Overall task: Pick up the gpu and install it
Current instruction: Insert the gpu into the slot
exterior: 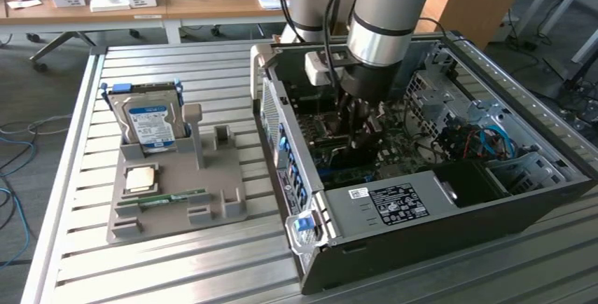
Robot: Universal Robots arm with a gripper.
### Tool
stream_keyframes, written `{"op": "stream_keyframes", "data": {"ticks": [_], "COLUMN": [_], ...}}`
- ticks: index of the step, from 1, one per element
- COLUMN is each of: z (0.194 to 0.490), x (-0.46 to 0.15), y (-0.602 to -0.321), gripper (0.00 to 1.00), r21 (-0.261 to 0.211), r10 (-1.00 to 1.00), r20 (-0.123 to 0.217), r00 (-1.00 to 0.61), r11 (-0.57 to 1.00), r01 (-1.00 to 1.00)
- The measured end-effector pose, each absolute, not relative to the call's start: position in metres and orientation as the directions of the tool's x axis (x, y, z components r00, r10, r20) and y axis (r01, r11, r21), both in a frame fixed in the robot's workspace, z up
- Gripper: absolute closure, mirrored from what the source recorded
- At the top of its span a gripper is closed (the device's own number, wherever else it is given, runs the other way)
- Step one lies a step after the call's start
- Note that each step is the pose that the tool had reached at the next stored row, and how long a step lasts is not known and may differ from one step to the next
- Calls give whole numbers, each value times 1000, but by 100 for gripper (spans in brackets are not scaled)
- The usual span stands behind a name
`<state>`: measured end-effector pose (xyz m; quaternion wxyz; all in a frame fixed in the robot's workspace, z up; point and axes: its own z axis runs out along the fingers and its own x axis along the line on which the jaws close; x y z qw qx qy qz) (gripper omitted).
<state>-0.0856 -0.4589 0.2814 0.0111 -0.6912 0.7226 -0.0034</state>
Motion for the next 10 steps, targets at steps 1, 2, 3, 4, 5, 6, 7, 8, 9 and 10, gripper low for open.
{"op": "stream_keyframes", "data": {"ticks": [1, 2, 3, 4, 5, 6, 7, 8, 9, 10], "z": [285, 288, 292, 295, 299, 301, 304, 306, 308, 309], "x": [-86, -86, -86, -86, -86, -86, -86, -86, -86, -86], "y": [-459, -459, -459, -459, -459, -459, -459, -459, -459, -459], "gripper": [49, 49, 49, 49, 49, 49, 49, 49, 49, 49], "r21": [-20, -20, -20, -20, -20, -20, -20, -20, -20, -20], "r10": [-999, -999, -999, -999, -999, -999, -999, -999, -999, -999], "r20": [-11, -11, -11, -11, -11, -11, -11, -11, -11, -11], "r00": [-44, -44, -44, -44, -44, -44, -44, -44, -44, -44], "r11": [44, 44, 44, 44, 44, 44, 44, 44, 44, 44], "r01": [-999, -999, -999, -999, -999, -999, -999, -999, -999, -999]}}
